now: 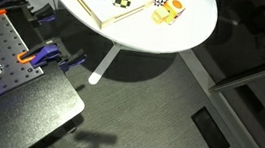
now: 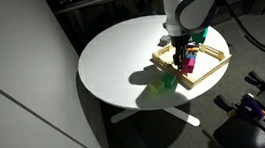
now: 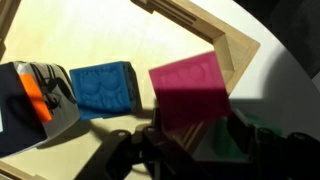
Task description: Lift the pink cube from the table and put it on the wooden tray
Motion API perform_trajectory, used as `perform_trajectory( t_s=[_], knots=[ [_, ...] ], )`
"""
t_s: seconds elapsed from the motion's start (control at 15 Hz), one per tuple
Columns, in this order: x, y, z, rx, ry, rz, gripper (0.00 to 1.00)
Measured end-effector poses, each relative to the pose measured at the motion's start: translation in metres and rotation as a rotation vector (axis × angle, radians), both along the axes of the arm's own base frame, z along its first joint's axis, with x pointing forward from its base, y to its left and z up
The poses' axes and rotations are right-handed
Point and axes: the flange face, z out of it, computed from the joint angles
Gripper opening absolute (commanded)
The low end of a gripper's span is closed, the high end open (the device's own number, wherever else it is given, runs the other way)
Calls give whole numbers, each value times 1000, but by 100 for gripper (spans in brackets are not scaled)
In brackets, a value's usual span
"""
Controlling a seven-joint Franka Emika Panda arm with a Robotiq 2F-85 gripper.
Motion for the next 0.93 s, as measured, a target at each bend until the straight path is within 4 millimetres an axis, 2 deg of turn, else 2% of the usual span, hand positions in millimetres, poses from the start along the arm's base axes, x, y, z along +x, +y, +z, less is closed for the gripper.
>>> perform_trajectory(
  t_s=[0.07,0.4,0.93],
  knots=[
    [-4,-3,0,0,-1,-3,100],
    [-21,-9,6,14,-2,-32,100],
    [-30,-6,47,95,-34,-187,100]
  ],
)
